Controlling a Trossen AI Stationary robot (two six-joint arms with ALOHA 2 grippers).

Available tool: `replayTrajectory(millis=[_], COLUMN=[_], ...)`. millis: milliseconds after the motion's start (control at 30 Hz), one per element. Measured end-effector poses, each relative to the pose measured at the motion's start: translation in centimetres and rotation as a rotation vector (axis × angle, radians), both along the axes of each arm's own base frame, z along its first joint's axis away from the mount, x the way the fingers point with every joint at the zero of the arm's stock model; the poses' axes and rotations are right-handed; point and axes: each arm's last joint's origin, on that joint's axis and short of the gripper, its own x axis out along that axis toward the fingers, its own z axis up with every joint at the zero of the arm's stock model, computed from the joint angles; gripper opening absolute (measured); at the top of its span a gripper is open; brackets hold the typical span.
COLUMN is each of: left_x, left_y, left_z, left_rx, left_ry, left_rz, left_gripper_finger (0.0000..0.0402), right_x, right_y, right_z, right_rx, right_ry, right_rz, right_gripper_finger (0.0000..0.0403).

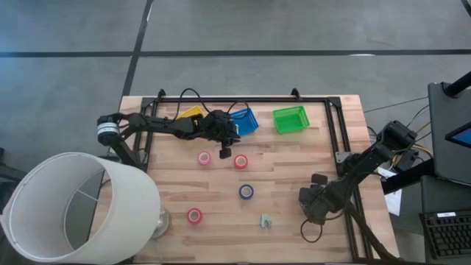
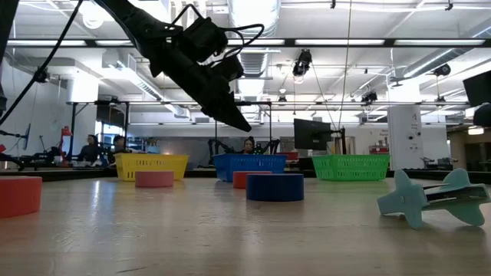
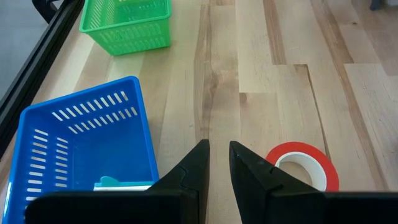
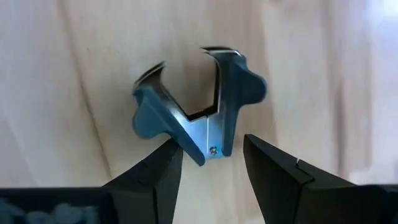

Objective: Pick and place Stapler, Stapler remover, tape
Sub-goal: Put the black staple remover into the blue basket

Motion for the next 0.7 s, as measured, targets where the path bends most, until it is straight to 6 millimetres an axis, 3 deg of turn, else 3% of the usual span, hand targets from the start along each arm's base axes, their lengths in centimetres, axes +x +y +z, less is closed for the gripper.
replayTrajectory(millis=[400,700], left_x=[0.0,0.0], left_y=[0.0,0.0], left_z=[0.0,0.0], left_rx=[0.005,0.007], left_ry=[0.001,0.001], left_rz=[-0.004,-0.006], left_gripper_finger=[0.0064,0.0065], right_x=[1.0,1.6], right_y=[0.1,-0.9], right_z=[-0.7,-0.8], right_rx=[-0.047,-0.007], right_ry=[-0.225,-0.337], right_rz=[0.013,-0.410], right_gripper_finger=[0.0169,0.0169])
